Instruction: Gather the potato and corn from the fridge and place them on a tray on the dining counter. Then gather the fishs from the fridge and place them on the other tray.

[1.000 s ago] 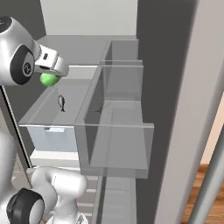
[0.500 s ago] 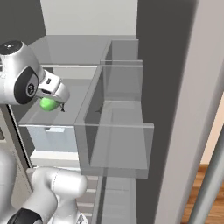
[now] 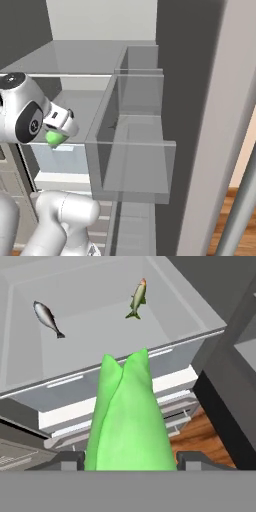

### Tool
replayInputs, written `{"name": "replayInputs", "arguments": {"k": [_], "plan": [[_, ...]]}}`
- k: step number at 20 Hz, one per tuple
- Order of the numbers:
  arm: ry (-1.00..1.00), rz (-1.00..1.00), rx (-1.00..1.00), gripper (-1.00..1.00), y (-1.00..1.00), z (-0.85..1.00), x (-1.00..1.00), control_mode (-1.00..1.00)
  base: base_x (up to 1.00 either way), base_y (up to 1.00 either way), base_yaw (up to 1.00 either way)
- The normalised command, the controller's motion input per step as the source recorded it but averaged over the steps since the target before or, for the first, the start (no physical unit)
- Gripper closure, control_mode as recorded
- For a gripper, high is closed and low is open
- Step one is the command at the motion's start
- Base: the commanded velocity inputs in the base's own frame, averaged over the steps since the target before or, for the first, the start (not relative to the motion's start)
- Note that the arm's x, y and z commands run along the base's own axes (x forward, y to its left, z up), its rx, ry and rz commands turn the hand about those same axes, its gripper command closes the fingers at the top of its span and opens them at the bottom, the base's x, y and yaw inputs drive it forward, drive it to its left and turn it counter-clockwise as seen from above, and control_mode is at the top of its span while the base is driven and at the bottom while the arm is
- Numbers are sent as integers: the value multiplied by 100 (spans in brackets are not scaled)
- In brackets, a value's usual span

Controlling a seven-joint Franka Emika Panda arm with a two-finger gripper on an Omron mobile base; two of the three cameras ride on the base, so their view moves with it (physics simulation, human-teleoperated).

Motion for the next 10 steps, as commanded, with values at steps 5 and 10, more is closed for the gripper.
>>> {"name": "replayInputs", "arguments": {"k": [5,10], "plan": [[0,0,0,100,0,-1,-6,100,-50,0,0],[0,0,0,100,0,0,0,100,-75,0,0]]}}
